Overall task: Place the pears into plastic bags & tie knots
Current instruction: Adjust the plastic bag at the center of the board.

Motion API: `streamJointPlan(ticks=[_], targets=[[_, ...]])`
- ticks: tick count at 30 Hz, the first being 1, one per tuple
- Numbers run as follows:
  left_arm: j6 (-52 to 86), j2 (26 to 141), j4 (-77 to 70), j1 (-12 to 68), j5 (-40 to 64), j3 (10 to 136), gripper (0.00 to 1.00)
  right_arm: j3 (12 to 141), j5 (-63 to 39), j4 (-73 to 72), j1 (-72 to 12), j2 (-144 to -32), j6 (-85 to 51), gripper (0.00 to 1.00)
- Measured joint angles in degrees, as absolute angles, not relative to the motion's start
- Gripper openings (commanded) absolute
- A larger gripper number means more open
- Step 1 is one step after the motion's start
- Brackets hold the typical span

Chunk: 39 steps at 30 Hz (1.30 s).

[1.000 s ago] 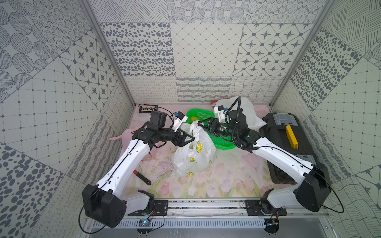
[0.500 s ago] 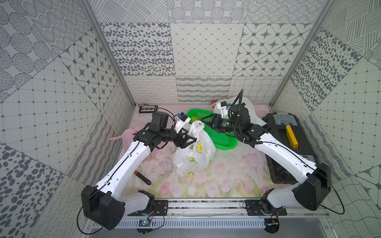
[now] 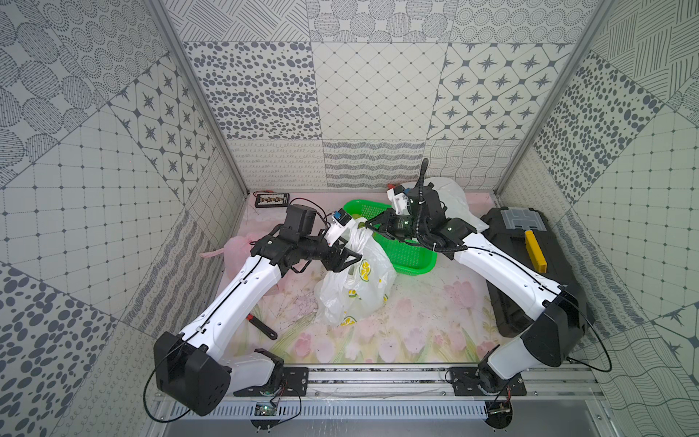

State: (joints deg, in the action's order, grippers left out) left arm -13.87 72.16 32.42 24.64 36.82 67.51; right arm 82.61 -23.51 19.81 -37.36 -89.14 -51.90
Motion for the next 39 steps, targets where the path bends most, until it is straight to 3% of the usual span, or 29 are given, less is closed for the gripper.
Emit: streamJointPlan(ticks=[8,14,18,21,23,26,31,39], targets=[[-14.1,70.9,32.3,24.9,36.5,68.5,0.65,83.9,-24.6,18.1,-40.1,-86.0,-52.4,0.06],[-13.9,70.5,31.4,25.2,37.0,68.4,0.47,84.7,-25.0,14.5,-41.5,-85.0,-53.7,0.06],[-13.4,70.2,30.0,25.4,37.7,67.7,0.4,84.7,-25.0,13.4,-41.8,-85.0,-54.2,0.06],[-12.9,69.8,28.8,25.4,38.4,67.2,0.23,84.6,-25.1,12.5,-41.8,-85.0,-54.7,0.28],[-12.6,69.3,28.1,25.4,38.6,66.7,0.1,84.1,-25.6,11.5,-41.1,-84.7,-54.3,0.36],[-12.4,68.2,27.2,24.9,38.8,65.9,0.0,80.0,-28.1,10.7,-37.5,-81.5,-52.0,0.49],[-12.4,67.3,26.5,22.9,40.7,65.3,0.0,72.0,-27.4,13.2,-27.1,-73.1,-38.5,0.65],[-12.7,67.9,26.6,21.2,44.8,66.1,0.0,63.0,-27.8,9.3,-27.7,-74.8,-18.0,0.75]])
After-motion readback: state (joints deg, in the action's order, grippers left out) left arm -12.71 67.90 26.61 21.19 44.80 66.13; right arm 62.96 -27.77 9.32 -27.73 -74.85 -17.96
